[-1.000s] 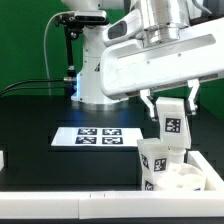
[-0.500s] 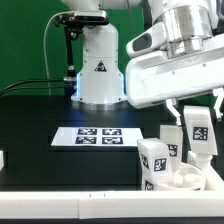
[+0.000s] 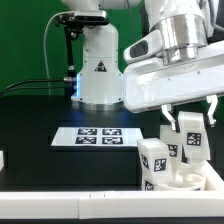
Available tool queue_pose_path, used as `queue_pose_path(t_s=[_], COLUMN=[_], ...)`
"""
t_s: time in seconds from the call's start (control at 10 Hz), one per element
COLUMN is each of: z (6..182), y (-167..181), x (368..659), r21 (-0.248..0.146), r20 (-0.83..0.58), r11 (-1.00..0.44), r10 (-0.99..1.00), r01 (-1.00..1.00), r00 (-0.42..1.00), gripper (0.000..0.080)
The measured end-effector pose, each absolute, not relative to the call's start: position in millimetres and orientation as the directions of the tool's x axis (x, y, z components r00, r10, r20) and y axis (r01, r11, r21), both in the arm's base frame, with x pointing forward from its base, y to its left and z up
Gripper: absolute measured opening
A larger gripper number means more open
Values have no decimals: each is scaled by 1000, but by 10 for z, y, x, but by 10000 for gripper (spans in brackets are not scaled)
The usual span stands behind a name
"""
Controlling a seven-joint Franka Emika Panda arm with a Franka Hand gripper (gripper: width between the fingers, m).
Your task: Assemble stool
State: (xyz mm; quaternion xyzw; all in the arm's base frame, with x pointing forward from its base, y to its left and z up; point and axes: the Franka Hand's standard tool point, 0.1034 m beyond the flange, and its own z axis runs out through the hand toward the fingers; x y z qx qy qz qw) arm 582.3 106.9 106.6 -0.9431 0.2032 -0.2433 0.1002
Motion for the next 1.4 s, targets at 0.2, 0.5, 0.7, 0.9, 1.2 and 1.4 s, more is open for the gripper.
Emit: queue_pose_path(t_s=[0.2, 0.5, 0.7, 0.9, 1.2, 1.4], z=[973, 902, 902, 847, 768, 738], y=[1085, 1103, 1124, 1117, 1099, 1125], x=[5785, 5756, 5778, 5760, 5729, 5714], r21=[-281, -277, -279, -274, -266, -265], r20=[409, 400, 409, 411, 402, 401], r11=[-899, -900, -901, -903, -904, -906], r10=[-428, -426, -424, -422, -420, -416], r01=[-335, -336, -332, -332, -335, -332], r00=[806, 811, 808, 808, 813, 816], gripper=[324, 324, 324, 324, 324, 324])
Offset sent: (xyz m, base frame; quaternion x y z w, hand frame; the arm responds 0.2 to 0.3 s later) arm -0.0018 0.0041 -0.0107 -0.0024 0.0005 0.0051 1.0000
